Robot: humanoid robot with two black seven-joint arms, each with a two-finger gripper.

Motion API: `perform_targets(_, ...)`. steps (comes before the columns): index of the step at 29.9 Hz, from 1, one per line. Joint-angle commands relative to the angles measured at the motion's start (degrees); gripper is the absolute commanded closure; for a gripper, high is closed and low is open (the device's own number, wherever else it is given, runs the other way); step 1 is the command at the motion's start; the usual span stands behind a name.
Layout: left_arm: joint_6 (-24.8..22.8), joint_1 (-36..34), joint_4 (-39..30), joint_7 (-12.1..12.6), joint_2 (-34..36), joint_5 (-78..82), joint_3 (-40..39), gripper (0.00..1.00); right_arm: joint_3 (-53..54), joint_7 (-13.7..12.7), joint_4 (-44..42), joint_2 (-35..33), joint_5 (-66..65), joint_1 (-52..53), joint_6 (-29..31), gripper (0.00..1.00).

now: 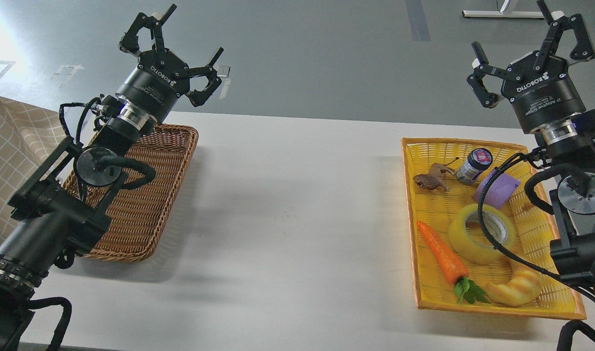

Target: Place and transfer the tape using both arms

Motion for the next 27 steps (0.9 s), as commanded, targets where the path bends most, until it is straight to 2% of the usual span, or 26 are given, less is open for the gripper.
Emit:
perform_targets(1,0.0,0.0,0.0,0.0,0.0,0.0,0.0,0.02,0.0,0.0,0.0,0.0,0.0,0.0,0.0,0.0)
perform_targets(27,0.0,0.0,0.0,-0.2,-0.1,0.0,0.0,0.02,0.0,0.0,-0.1,0.0,0.0,-0.1,0.0,0.0)
